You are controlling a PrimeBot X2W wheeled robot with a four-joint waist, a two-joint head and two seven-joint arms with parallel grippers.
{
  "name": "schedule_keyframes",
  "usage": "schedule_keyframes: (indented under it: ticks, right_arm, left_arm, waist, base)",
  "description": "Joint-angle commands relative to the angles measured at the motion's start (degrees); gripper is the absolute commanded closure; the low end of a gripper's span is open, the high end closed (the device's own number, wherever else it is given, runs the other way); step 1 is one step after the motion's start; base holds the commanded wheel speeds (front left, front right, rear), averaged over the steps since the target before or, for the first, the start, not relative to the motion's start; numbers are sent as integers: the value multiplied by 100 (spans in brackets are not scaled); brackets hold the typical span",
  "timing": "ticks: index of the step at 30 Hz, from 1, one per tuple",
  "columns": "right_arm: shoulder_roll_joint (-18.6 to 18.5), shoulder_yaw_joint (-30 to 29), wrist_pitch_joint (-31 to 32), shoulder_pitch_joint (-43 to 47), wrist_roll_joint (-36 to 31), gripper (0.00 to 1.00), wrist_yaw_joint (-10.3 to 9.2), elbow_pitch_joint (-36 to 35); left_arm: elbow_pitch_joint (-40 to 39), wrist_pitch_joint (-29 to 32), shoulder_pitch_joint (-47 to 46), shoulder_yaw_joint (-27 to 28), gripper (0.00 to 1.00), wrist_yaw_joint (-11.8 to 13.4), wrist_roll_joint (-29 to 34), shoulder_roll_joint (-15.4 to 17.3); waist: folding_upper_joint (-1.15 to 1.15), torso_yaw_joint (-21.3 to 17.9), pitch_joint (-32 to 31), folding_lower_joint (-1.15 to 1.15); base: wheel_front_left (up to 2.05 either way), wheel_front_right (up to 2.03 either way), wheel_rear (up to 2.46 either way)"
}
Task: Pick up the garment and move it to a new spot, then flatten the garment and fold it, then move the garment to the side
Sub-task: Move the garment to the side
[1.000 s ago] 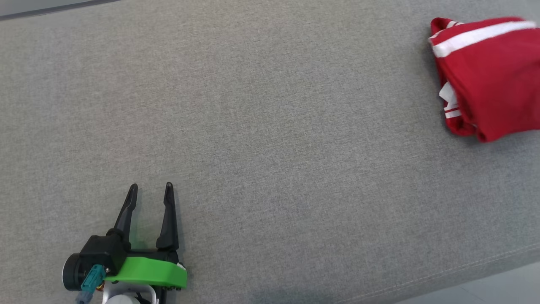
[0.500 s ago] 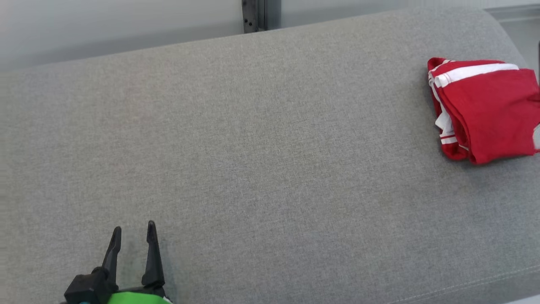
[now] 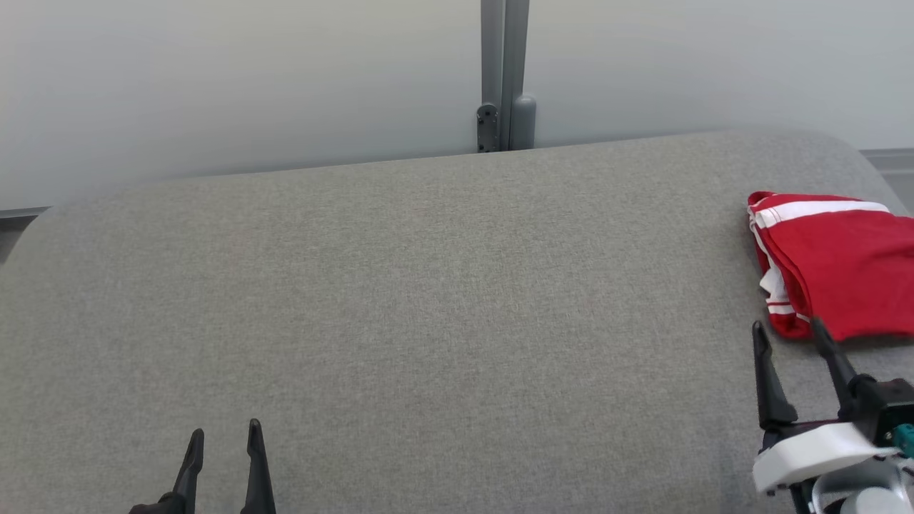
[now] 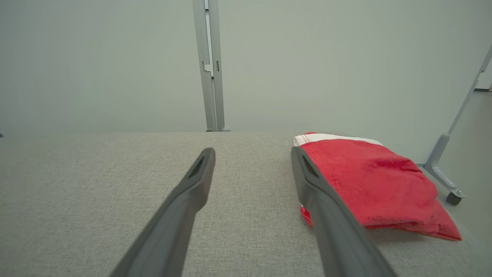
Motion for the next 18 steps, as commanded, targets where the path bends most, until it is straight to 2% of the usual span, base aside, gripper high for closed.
schedule_keyframes:
  ticks: [1, 7, 18]
  right_arm:
    - [112, -4, -70, 146, -150, 0, -6, 107]
    - [497, -168, -108, 487, -454, 0, -7, 298]
    - [630, -35, -113, 773, -590, 0, -6, 395]
  left_arm:
    - [35, -15, 45, 12, 0, -35, 31, 16]
    - [150, -14, -82, -3, 0, -146, 35, 17]
    - [316, -14, -125, 28, 0, -275, 64, 16]
  waist:
    - [0, 263, -253, 0]
    - [0, 393, -357, 0]
    - [0, 365, -466, 0]
  base:
    - [0, 0, 0]
    - [0, 0, 0]
    - [0, 0, 0]
